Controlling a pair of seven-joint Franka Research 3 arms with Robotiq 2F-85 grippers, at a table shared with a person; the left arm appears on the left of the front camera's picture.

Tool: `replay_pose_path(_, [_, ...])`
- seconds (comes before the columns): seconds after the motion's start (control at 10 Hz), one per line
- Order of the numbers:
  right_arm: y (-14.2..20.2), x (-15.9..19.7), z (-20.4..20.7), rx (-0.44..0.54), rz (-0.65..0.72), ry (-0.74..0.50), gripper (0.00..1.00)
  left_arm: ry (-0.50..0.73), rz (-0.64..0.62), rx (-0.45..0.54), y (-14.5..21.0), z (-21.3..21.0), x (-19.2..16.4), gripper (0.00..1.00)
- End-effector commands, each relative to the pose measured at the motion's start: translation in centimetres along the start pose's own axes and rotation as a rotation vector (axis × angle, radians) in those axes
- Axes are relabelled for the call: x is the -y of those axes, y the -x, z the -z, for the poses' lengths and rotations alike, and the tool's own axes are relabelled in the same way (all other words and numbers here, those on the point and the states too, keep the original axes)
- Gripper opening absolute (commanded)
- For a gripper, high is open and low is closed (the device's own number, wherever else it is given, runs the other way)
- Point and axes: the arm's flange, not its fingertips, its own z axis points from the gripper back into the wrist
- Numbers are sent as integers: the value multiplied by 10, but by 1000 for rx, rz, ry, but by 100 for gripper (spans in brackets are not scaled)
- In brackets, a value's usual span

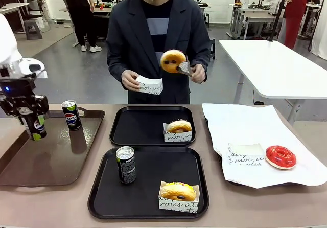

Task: Set up donuts and drinks on trays.
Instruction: Pick up one Pepsi coke from the Handle tray and place it on the Flat Tray without a Pepsi coke.

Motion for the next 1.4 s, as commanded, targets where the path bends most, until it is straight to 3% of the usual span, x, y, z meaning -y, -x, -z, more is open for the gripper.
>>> replay_pose_path(0.0, [-1, 1, 0, 1, -12, -17, 100, -20, -3, 11, 29, -42, 5, 0])
replay_pose_path(0.3, [-1, 1, 0, 1, -12, -17, 100, -15, -4, 72, 49, -61, -1, 0])
replay_pose_path(0.5, [-1, 1, 0, 1, -12, -17, 100, -1, 8, 21, 42, -61, 5, 0])
replay_pose_path(0.6, [-1, 1, 0, 1, -12, -17, 100, 0, 5, 36, 48, -67, 3, 59])
replay_pose_path(0.9, [-1, 1, 0, 1, -12, -17, 100, 112, 62, 48, 31, -73, 23, 59])
replay_pose_path(1.3, [-1, 1, 0, 1, -12, -17, 100, 182, 218, 44, 21, -56, 104, 59])
